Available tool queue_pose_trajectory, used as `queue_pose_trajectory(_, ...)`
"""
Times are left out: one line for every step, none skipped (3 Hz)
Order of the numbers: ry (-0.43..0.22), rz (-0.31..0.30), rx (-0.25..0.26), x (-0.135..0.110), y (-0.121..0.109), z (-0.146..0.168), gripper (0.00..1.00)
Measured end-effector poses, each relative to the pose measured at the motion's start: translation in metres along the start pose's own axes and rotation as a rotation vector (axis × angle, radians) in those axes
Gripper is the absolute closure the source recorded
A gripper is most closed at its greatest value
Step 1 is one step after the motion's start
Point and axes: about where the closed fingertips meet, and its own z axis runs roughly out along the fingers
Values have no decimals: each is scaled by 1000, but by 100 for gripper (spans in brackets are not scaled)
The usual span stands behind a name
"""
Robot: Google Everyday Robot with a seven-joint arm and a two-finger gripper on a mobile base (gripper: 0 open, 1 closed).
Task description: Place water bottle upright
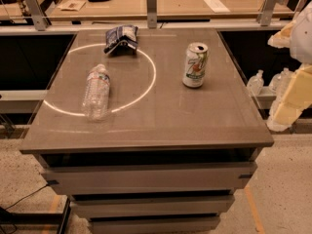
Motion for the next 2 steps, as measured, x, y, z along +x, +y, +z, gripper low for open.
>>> queue_pose_trajectory(-1,4,-1,-1,0,-1,0)
queue_pose_trajectory(19,58,-18,-1,3,-1,0)
